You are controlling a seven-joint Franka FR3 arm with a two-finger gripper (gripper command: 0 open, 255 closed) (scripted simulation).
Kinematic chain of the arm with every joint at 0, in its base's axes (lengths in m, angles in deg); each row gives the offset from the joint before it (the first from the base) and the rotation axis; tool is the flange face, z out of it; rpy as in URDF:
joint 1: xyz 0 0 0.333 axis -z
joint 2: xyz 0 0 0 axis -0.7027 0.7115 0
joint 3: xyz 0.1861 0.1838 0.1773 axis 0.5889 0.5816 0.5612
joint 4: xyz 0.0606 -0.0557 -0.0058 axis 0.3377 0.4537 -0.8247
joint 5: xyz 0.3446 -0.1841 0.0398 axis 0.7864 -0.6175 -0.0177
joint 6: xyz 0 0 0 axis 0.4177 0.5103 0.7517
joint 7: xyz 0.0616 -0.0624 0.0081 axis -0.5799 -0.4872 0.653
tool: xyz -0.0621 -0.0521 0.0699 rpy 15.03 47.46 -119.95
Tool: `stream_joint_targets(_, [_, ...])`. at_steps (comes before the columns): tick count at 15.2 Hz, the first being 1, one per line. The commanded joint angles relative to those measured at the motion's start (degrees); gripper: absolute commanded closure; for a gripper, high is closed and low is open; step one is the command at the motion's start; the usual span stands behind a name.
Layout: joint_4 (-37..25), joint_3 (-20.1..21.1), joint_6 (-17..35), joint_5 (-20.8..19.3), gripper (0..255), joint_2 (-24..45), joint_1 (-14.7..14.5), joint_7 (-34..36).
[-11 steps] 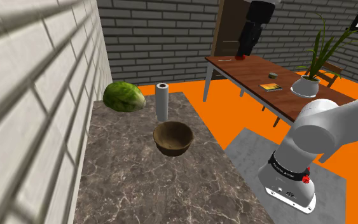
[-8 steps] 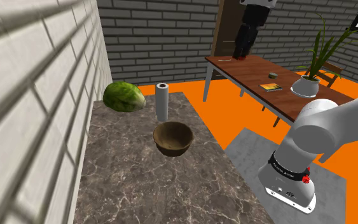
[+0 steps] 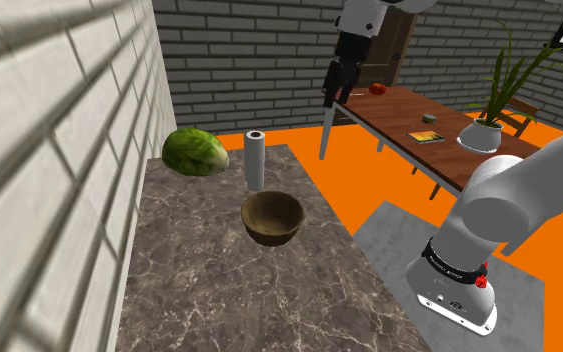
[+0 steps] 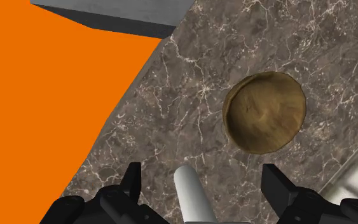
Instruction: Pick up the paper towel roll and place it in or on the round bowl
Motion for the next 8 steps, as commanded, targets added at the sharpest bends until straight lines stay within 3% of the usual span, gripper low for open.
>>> stream_joint_targets(1, [-1.0,0.7,3.0,0.3,0,3.7,-0.4,0.2])
stream_joint_targets(8, [-6.4,2.9,12.0,0.8,0,17.3,-1.6,1.1])
